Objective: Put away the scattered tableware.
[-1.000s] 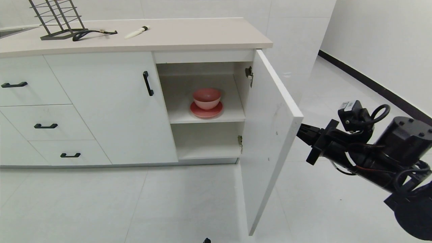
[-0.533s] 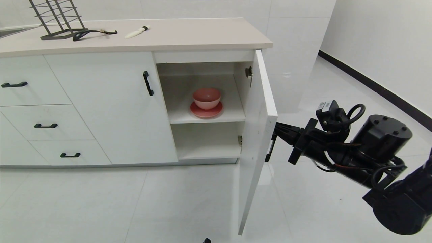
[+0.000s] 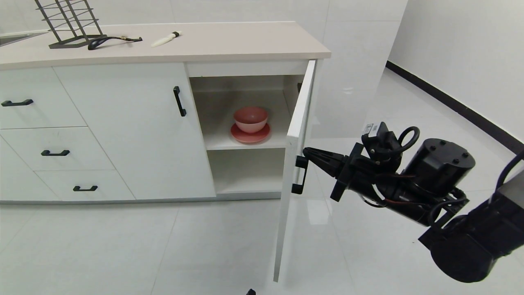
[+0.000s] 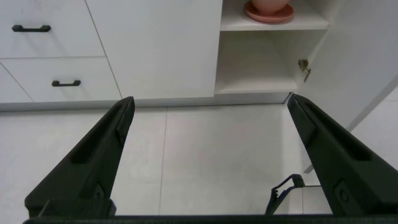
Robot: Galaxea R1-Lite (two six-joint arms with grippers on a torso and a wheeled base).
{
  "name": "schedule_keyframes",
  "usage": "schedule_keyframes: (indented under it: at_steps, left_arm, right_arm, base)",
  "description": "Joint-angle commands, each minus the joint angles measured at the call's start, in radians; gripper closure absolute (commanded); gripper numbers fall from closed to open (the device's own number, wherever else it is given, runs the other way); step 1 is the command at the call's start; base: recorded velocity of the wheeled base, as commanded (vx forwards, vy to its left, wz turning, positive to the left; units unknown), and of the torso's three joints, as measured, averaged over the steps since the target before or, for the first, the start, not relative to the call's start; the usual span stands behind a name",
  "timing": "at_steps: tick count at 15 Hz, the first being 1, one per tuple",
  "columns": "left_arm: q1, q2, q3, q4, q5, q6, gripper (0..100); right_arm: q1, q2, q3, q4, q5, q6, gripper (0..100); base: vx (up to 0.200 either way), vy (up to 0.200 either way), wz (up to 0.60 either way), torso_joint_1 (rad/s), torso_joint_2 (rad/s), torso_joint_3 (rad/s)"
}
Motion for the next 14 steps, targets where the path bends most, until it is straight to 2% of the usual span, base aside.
schedule_keyframes:
  at_steps: [1,14]
  left_arm:
    - [0.000,0.002,0.000,0.000,0.000,0.000,0]
    - [0.000,0.002,0.000,0.000,0.000,0.000,0]
  right_arm:
    - [0.013,0.045,-0.059,-0.001,0.001,0.000,100]
    - [0.086,0.199,-0.300,-0.007,0.001,-0.001,100]
  base:
    - [0.000,0.000,0.00,0.000,0.00,0.000]
    - [0.000,0.000,0.00,0.000,0.00,0.000]
